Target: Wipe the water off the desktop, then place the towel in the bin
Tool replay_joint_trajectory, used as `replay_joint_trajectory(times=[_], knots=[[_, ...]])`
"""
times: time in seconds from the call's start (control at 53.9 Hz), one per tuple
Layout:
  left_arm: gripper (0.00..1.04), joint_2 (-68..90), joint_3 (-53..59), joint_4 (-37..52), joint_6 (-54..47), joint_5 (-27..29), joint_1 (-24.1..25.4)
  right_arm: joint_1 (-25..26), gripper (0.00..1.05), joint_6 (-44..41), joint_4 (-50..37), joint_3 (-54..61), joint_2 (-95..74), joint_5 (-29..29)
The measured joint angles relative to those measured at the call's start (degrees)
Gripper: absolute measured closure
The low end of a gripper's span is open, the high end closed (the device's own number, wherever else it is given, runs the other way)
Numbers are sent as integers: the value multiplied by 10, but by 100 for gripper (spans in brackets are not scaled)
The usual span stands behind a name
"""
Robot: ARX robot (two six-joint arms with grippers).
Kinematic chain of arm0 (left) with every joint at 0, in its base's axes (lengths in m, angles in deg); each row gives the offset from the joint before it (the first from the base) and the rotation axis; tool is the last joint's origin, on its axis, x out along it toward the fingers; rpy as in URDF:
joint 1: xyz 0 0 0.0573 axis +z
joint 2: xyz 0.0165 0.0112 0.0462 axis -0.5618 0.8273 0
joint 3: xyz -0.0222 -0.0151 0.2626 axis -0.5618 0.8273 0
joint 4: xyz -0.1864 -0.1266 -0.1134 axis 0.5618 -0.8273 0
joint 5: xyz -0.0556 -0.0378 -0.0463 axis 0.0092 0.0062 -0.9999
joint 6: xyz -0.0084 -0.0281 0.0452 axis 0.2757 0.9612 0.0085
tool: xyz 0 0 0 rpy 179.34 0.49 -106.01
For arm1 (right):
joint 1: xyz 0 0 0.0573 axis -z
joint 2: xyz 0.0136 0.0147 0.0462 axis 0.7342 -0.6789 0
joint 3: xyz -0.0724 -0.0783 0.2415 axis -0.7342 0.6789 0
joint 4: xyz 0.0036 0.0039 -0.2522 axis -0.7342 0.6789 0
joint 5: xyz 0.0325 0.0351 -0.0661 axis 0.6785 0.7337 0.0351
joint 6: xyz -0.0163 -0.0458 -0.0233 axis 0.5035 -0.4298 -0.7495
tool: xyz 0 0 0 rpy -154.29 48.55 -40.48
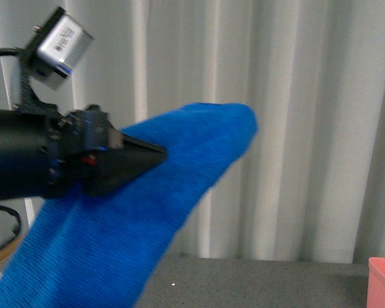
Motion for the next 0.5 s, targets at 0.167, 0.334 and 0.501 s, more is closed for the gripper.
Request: replay_joint_trajectory(times=[0.167,0.334,0.501], knots=[[100,38,5,25,19,63,-99,0,7,0,0,0,0,0],[100,66,-20,14,19,125,-145,0,7,0,0,0,0,0],[100,67,-32,6,19,146,-148,0,7,0,0,0,0,0]])
